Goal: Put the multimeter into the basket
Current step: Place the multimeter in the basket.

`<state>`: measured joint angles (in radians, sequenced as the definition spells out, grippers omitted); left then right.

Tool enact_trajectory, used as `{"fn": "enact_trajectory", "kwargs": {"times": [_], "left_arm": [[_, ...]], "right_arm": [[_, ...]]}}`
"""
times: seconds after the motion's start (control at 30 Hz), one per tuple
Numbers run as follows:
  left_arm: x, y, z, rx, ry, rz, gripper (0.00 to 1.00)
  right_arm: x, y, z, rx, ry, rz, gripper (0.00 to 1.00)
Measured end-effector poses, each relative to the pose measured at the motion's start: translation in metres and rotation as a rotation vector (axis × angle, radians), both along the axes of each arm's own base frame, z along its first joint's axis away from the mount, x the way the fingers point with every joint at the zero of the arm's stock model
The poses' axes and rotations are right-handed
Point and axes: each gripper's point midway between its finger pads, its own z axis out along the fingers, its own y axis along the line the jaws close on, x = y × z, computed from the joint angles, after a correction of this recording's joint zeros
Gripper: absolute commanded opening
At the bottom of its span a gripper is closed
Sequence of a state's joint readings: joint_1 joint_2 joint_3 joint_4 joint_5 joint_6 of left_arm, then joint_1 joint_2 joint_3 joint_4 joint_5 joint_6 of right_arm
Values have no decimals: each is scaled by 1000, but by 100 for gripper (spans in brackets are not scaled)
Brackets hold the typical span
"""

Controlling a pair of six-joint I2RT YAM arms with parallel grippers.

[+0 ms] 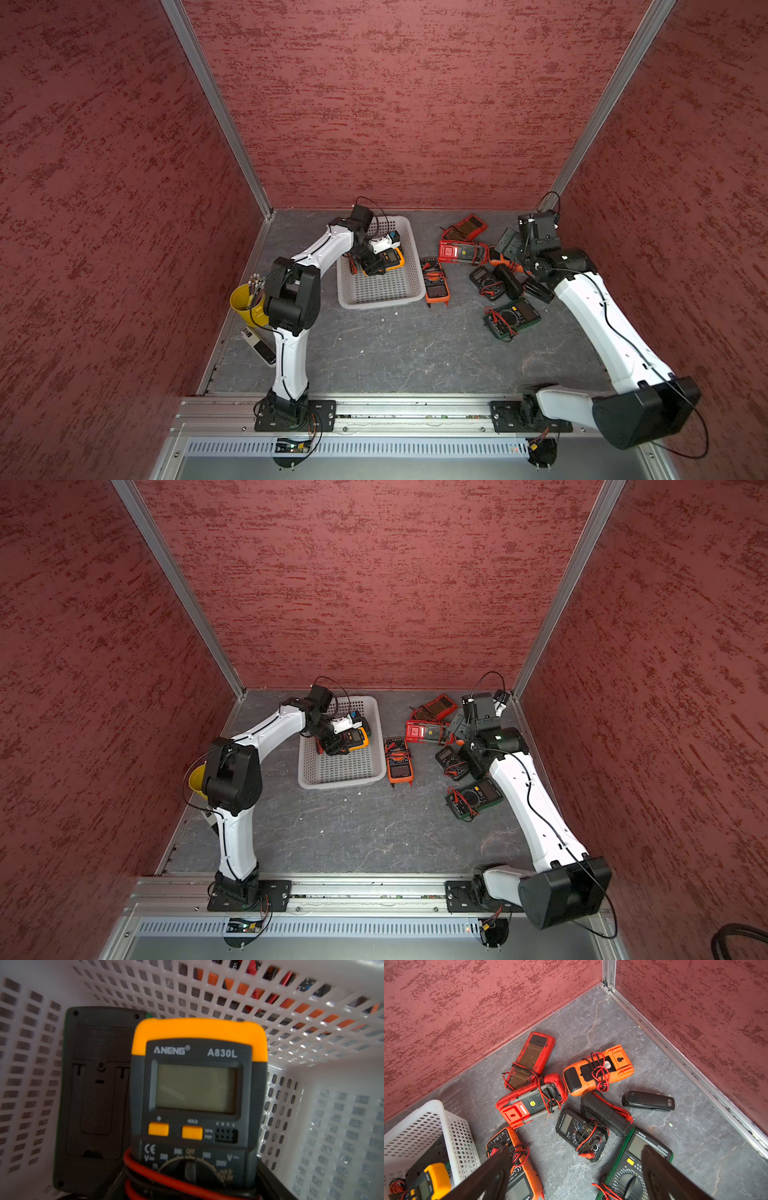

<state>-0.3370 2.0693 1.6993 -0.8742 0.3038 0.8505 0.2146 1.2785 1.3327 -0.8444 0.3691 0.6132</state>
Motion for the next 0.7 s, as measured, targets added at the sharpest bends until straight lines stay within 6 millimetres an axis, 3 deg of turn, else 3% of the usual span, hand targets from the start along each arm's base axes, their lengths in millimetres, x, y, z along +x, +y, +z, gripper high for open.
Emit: {"fn": "enact_trajectory", "kwargs": {"times": [0.2, 0.33, 0.43, 0.57, 0.6, 0.67, 0.7], "left_arm": [[5, -9, -18, 30, -9, -15, 8], [12, -11, -33, 59, -24, -13, 19], [14, -11, -39, 75, -29, -13, 21], [17, -15, -43, 91, -48, -17, 46], [19, -16, -43, 93, -59, -18, 56], [21, -19, -43, 99, -75, -21, 88], [21, -22, -43, 99, -79, -21, 98]], "right_arm": [[-2, -1, -1, -7, 11, -4, 99], [-2, -2, -2, -11, 14, -6, 99], [-3, -2, -2, -12, 17, -7, 99], [-3, -3, -3, -15, 19, -8, 99], [-3, -3, -3, -15, 19, -8, 99], [-4, -3, -3, -17, 22, -7, 99], [-4, -3, -3, -17, 24, -7, 99]]}}
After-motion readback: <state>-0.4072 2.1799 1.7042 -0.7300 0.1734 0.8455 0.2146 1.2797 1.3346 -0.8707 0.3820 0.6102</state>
